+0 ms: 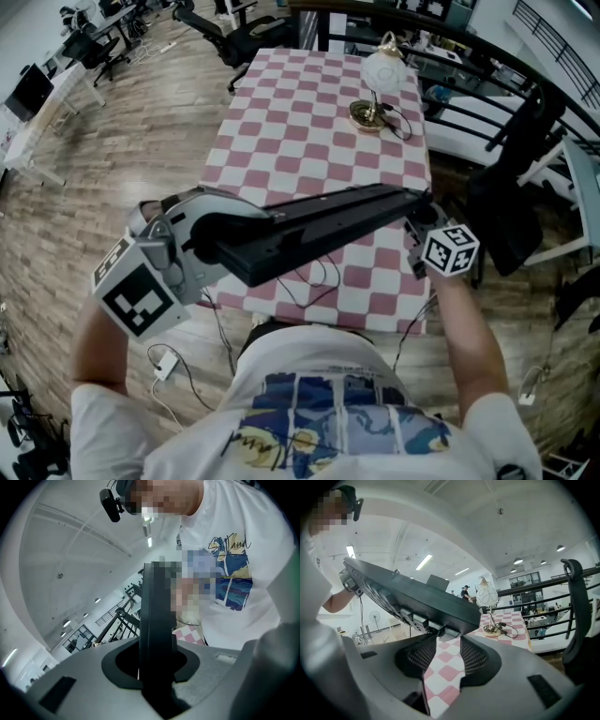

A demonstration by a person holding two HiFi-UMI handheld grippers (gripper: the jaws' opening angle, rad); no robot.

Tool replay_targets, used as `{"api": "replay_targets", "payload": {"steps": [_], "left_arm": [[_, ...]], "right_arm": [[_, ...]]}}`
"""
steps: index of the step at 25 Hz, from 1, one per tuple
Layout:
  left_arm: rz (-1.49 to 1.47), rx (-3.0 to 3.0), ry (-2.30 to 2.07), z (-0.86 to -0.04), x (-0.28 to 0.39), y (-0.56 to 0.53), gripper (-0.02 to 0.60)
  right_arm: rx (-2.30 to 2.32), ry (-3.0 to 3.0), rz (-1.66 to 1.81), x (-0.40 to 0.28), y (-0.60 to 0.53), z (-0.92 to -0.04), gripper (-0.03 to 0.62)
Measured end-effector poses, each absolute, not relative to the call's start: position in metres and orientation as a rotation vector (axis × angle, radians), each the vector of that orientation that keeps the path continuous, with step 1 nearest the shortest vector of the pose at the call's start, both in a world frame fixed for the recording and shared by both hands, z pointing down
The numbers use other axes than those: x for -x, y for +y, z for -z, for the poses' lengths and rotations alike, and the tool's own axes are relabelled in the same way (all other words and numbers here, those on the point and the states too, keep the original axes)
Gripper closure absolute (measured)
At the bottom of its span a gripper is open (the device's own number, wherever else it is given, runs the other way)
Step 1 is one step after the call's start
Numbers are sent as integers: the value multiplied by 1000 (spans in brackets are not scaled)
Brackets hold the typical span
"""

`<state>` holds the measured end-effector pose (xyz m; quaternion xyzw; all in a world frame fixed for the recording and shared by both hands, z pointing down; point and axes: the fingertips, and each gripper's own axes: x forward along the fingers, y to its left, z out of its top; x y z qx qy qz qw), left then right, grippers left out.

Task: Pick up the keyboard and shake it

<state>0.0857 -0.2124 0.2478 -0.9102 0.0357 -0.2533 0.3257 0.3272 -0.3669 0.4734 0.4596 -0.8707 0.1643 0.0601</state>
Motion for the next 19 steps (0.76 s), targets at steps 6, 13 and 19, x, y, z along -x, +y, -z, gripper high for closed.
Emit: {"api": "replay_targets", "payload": {"steps": [6,13,19], "left_arm": [[660,2379,88,-248,-88,-213,491],[655,2386,84,-244,-82,-208,491],[666,2385,83,-244,-87,-209,491]], "right_arm": [[-1396,-2638,-490,-331,-369,-473,437],[-1399,-2623,-492,-325,-362,-468,439],[-1396,-2628,-486,-330,-364,-471,441]]}}
